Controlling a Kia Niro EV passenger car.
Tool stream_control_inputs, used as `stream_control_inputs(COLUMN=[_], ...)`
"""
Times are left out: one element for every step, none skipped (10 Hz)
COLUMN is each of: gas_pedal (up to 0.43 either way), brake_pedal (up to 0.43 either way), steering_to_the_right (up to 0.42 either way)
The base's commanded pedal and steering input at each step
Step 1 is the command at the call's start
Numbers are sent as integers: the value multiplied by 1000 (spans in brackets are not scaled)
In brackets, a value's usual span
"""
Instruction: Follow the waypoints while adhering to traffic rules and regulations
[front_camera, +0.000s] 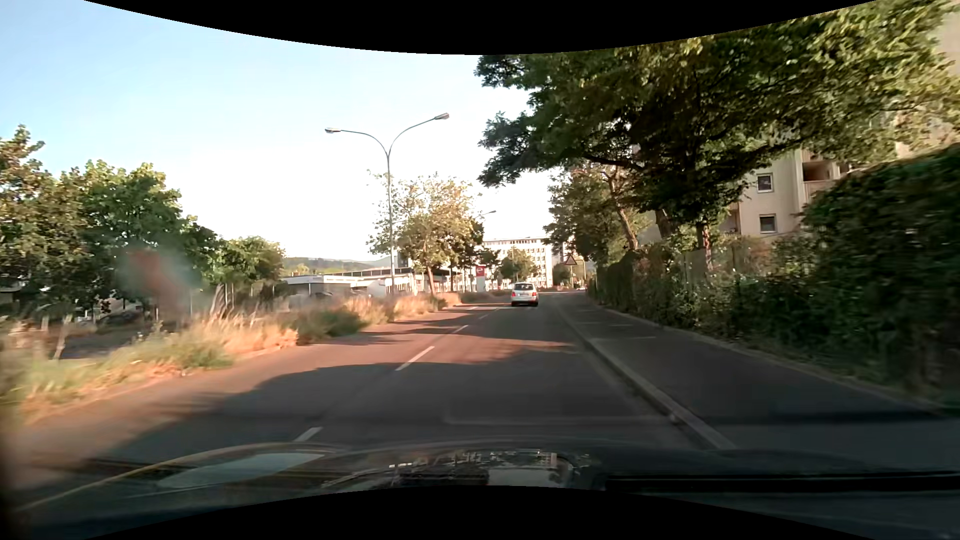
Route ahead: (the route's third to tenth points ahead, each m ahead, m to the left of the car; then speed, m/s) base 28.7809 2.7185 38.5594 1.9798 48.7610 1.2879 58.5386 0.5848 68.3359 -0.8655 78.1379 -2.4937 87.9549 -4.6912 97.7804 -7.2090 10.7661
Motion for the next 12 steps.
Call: stream_control_inputs(gas_pedal=[79,79,79,79,79,79,79,67,59,59,59,59], brake_pedal=[0,0,0,0,0,0,0,0,0,0,0,0], steering_to_the_right=[10,10,10,10,10,9,10,9,9,9,9,9])
